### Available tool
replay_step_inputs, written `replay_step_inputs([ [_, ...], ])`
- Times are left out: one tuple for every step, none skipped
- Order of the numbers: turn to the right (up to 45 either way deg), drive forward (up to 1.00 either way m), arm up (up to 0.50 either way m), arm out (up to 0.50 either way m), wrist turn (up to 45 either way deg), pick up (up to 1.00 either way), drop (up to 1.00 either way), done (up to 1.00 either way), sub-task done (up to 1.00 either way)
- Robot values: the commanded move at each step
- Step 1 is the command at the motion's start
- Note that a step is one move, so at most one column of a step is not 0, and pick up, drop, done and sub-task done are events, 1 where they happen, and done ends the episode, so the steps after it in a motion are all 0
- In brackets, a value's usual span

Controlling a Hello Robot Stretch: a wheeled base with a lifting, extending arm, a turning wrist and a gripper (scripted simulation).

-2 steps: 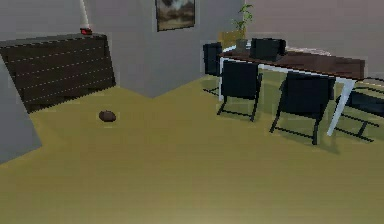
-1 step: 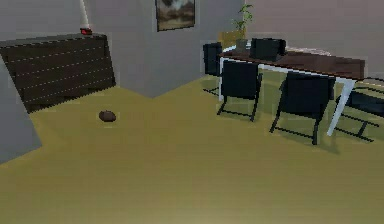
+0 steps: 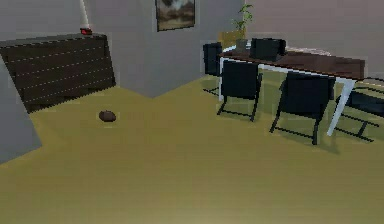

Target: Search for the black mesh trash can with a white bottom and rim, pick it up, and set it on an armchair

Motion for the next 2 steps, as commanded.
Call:
replay_step_inputs([
  [0.0,0.0,0.0,0.0,-45.0,0.0,0.0,0.0,0.0],
  [0.0,0.0,0.0,0.0,-15.0,0.0,0.0,0.0,0.0],
])
